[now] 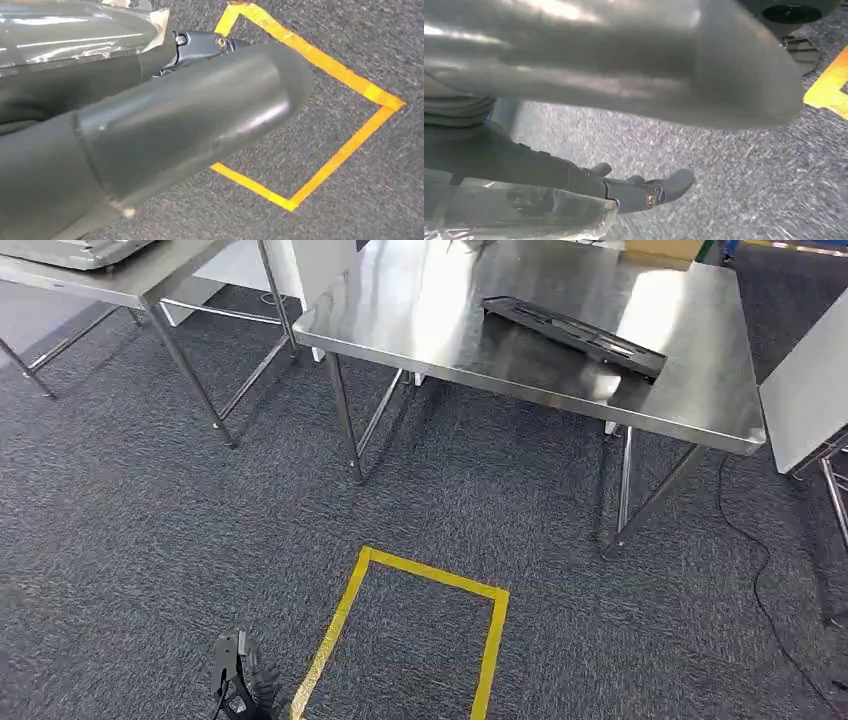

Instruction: Take the parts from the cabinet and place them on the table.

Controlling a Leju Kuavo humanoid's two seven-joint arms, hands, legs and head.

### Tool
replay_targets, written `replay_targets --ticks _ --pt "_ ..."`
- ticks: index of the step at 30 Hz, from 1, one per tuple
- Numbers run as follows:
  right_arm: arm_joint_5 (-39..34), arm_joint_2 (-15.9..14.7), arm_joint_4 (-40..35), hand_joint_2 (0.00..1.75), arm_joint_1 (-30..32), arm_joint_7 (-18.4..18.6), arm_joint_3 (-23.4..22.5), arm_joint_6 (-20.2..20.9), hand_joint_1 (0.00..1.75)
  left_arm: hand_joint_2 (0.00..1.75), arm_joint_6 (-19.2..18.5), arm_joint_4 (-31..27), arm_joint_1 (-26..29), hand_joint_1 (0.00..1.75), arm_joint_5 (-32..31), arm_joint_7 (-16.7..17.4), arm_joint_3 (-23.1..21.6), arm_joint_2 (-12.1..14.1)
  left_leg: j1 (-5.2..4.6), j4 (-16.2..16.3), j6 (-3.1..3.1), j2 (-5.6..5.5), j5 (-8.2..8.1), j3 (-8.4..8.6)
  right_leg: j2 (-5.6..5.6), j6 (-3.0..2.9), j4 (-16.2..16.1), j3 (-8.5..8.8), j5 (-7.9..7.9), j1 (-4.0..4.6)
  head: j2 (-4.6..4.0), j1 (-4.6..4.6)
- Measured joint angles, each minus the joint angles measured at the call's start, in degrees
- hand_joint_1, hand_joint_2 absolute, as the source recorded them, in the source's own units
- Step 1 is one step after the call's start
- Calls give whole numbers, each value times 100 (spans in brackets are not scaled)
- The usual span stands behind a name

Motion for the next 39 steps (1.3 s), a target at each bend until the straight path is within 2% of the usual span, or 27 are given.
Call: replay_targets --ticks 2,3,4,6,7,8,9,11,12,13,14,17,18,20,22,23,25,27,28,29,32,33,34,35,37,38,39 --pt "15 7 0 0 -2 2 9 2 0 0 35 -30 30 0 -33 2 2 -2 -12 -22 -85 -108 45 -33 -101 -68 -32 -1 45 -41 0 -4" --pt "22 11 -2 0 -19 4 15 2 0 0 46 -42 43 0 -35 2 2 7 12 90 -93 33 -51 -92 -180 -116 -48 47 82 -100 0 -9" --pt "26 20 -2 0 -24 4 22 2 0 0 46 -68 44 0 -40 5 2 9 12 339 -117 217 -294 -195 -223 -195 -45 18 111 -100 0 -59" --pt "29 26 0 0 2 4 31 4 0 0 44 -70 40 0 -40 5 2 9 42 1182 -189 335 -793 -526 -370 -218 -40 -4 120 -80 0 -63" --pt "29 24 0 0 11 4 31 4 0 0 46 -70 53 0 -40 5 2 9 61 1608 -228 352 -946 -689 -449 -217 -28 -23 121 -75 0 -68" --pt "29 20 0 0 10 7 31 4 0 0 53 -70 70 0 -53 5 2 9 87 1809 -254 379 -949 -746 -523 -217 -17 -44 120 -74 0 -63" --pt "31 20 0 0 5 7 31 7 0 0 77 -70 80 0 -72 7 2 9 114 1706 -279 406 -831 -666 -584 -215 -12 -53 119 -75 0 -68" --pt "46 26 0 0 -7 7 31 15 0 0 118 -96 82 0 -116 11 7 17 164 878 -316 519 -406 -177 -693 -191 7 -33 100 -89 0 -65" --pt "61 28 0 0 -14 7 31 26 0 0 138 -131 77 0 -151 13 9 15 174 345 -323 690 -237 128 -741 -161 32 -16 82 -91 0 -70" --pt "81 20 0 0 -17 7 31 35 0 0 142 -155 62 0 -173 15 9 -7 126 121 -317 936 -341 267 -783 -119 50 -58 57 -35 0 -72" --pt "88 31 0 0 -23 7 31 44 0 0 147 -171 62 0 -199 29 11 -7 87 197 -202 848 -259 191 -827 -97 57 -80 51 -18 0 -65" --pt "94 28 -4 0 -49 9 31 50 0 0 153 -206 74 0 -212 35 13 -22 61 124 -77 672 -295 121 -989 11 71 -37 43 47 0 -48" --pt "94 26 -7 0 -55 9 31 50 0 0 153 -223 77 0 -217 35 15 -32 104 81 -9 601 -249 129 -892 46 121 -117 -22 -10 0 -61" --pt "94 31 -7 0 -56 9 31 52 0 0 162 -254 67 0 -219 35 28 -37 90 75 60 489 -213 90 -443 -5 768 -385 -366 -29 0 -13" --pt "94 31 -7 0 -34 9 31 55 0 0 162 -256 68 0 -219 35 30 -59 68 77 92 335 -193 55 -335 -28 1785 -897 -733 -23 0 -4" --pt "94 28 -7 0 -26 11 31 55 0 0 162 -256 80 0 -219 37 31 -59 60 78 99 258 -186 47 -317 -5 2035 -1039 -753 -21 0 -2" --pt "101 26 -4 0 -19 22 31 59 0 0 164 -256 90 0 -236 44 39 -57 52 83 100 97 -176 49 -304 79 1678 -912 -497 -25 0 0" --pt "114 22 -4 0 -31 22 31 59 0 0 164 -258 88 0 -245 46 46 -63 52 91 81 -54 -164 61 -140 158 622 -448 -11 -45 0 0" --pt "116 17 -4 0 -30 24 31 61 0 0 166 -260 87 0 -247 46 46 -72 53 92 61 -112 -153 49 144 138 236 -307 92 -71 0 7" --pt "118 15 -4 0 -29 24 31 70 0 0 168 -260 85 0 -254 48 46 -76 4 122 30 -175 -155 33 115 85 192 -325 112 -64 0 -4" --pt "151 13 -4 0 -45 37 35 107 0 0 199 -267 100 0 -262 50 50 -81 39 72 -89 -312 -85 -14 -41 -24 218 -288 141 -14 0 -4" --pt "162 24 -7 0 -55 39 37 114 0 0 219 -267 106 0 -273 53 52 -72 52 116 -105 -267 -108 -47 -114 -104 166 -284 197 -133 0 -4" --pt "171 17 -9 0 -66 44 39 122 0 0 254 -271 114 0 -293 50 52 -74 23 253 -127 75 -235 -105 -166 -133 159 -283 208 -103 0 -15" --pt "179 20 -9 0 -62 42 39 133 0 0 273 -271 101 0 -335 46 52 -76 31 590 -153 271 -482 -254 -239 -197 159 -287 211 -89 0 -57" --pt "184 20 -7 0 -40 44 42 153 0 0 387 -273 88 0 -448 5 52 -85 55 1521 -202 361 -944 -674 -405 -210 161 -295 203 -59 0 -50" --pt "193 15 -7 0 -36 42 39 160 0 0 462 -284 95 0 -497 -15 52 -96 66 1875 -228 382 -1042 -831 -489 -210 162 -302 202 -57 0 -59" --pt "201 15 -7 0 -37 44 42 168 0 0 586 -297 111 0 -584 -26 52 -107 79 1924 -242 399 -993 -839 -570 -209 162 -303 201 -57 0 -55"
